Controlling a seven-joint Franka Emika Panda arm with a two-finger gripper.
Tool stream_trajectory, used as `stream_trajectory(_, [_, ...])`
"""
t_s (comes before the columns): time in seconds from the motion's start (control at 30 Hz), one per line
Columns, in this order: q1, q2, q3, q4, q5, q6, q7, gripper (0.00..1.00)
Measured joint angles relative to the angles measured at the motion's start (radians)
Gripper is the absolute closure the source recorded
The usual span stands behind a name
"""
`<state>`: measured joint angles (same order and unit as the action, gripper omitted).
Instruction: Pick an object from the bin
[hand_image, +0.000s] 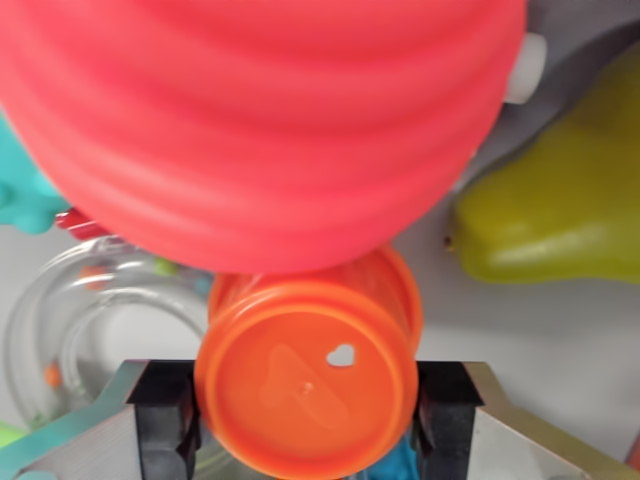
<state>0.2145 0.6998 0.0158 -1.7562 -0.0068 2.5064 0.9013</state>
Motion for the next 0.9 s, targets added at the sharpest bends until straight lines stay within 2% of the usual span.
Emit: stream_trajectory(0.9, [-0.001,-0.196,0.000,-0.019,0.000,-0.203,0.000,1.00])
